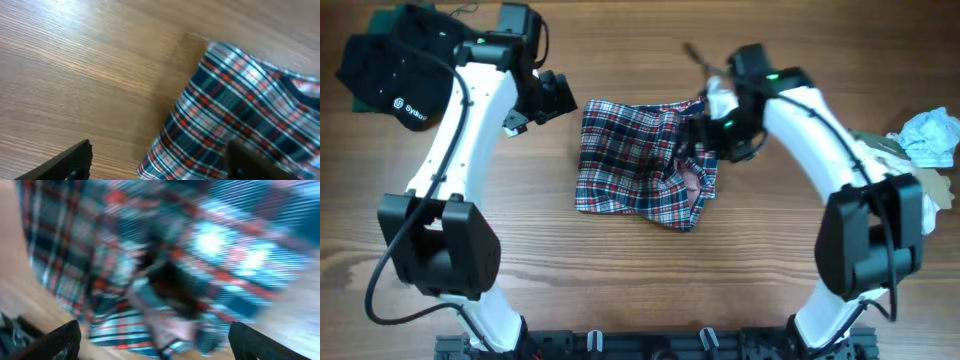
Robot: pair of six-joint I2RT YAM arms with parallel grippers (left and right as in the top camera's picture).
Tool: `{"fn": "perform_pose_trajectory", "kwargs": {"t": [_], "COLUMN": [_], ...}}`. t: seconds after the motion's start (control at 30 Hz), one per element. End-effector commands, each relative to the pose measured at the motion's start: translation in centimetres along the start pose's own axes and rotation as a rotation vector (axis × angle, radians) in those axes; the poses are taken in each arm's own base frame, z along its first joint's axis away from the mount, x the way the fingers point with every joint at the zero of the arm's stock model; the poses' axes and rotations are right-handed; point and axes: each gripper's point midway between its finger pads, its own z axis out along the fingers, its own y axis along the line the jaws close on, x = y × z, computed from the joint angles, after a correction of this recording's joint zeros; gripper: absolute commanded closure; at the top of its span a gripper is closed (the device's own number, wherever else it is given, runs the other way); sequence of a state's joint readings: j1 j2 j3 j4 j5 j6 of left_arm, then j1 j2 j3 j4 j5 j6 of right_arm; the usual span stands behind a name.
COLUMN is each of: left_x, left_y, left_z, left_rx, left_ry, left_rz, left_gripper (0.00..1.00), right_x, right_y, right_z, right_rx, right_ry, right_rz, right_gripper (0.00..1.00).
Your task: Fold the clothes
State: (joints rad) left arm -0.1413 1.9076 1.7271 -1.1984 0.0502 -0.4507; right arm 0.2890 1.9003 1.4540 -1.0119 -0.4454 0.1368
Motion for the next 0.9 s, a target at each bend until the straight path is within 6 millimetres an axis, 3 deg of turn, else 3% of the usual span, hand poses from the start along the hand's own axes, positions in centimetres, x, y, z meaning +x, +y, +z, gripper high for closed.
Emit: {"fn": "perform_pose_trajectory", "kwargs": {"t": [0.0, 0.2, 0.37, 0.7, 0.8, 0.87], "left_x": [3.0, 4.4, 4.2, 3.8, 3.7, 3.5], "left_y": [-1.3, -1.9, -2.0, -2.3, -2.4, -2.5], "left_z": [3.1, 5.6, 5.7, 5.8, 5.8, 5.9], "left_rx": [0.053, 0.030, 0.033, 0.043, 0.047, 0.051], "left_ry": [0.155, 0.205, 0.198, 0.183, 0.175, 0.170], "left_rz": [0.062, 0.089, 0.091, 0.093, 0.094, 0.095], "left_gripper": [0.12, 0.11, 0.11, 0.07, 0.05, 0.04], "right_x": [1.2, 3.0, 3.6, 4.0, 3.7, 3.4], "right_y": [3.0, 4.0, 4.8, 3.7, 3.6, 3.6], "right_z": [0.1, 1.0, 2.4, 4.6, 5.0, 5.2], "right_rx": [0.026, 0.046, -0.039, -0.046, -0.052, -0.057], "right_ry": [0.014, 0.068, 0.088, 0.080, 0.060, 0.049], "right_rz": [0.030, 0.115, 0.110, 0.133, 0.133, 0.143], "right_gripper": [0.04, 0.00, 0.00, 0.00, 0.05, 0.17]}}
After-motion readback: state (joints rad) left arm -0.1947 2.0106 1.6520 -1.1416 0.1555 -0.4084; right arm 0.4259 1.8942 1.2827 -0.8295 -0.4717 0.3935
